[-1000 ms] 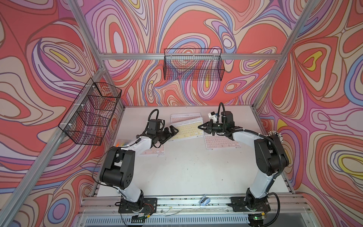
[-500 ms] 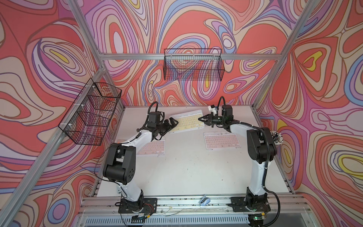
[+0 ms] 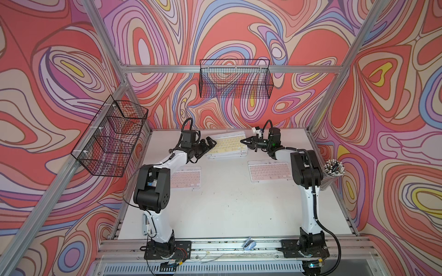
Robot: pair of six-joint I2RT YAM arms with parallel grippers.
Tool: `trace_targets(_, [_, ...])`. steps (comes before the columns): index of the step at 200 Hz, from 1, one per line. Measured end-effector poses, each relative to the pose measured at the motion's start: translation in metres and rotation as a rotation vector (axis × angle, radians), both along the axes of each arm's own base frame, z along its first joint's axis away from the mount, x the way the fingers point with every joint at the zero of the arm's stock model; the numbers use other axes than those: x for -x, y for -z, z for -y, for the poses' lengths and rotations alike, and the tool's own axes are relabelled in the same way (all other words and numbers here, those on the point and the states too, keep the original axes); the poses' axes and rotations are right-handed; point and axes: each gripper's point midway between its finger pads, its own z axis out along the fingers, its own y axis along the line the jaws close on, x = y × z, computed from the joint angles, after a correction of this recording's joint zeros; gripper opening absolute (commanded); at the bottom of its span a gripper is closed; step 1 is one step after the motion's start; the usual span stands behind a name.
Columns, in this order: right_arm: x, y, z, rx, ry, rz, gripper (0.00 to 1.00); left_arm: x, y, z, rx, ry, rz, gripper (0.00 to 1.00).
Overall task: Stack the numeric keypads
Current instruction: Place the numeric keypad at the numeric keypad.
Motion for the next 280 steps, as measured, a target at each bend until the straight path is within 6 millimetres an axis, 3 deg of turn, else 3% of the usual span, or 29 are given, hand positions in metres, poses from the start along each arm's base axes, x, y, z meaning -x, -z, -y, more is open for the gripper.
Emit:
trace_targets(49, [-0.011, 0.002, -0.003, -0.034, -0.016, -0.007, 0.0, -0.009, -0.005, -0.005, 0.007, -0.008, 0.008, 1.0])
trace_targets(125, [-0.021, -0.013, -0.004, -0.041, -0.03, 0.025, 0.0, -0.014, -0.007, -0.02, 0.005, -0.032, 0.004, 1.0])
trace_targets(168, [-0.027, 0.008, -0.001, -0.021, -0.023, -0.011, 0.0, -0.013, 0.004, -0.037, -0.003, -0.066, -0.026, 0.99])
trace_targets(222, [-0.037, 0.027, 0.001, 0.008, -0.014, -0.044, 0.0, 0.0, 0.024, -0.037, -0.011, -0.063, -0.079, 0.99])
trace_targets(280, [-0.046, 0.04, 0.006, 0.052, 0.004, -0.061, 0.0, 0.002, 0.028, -0.037, -0.01, -0.06, -0.088, 0.98])
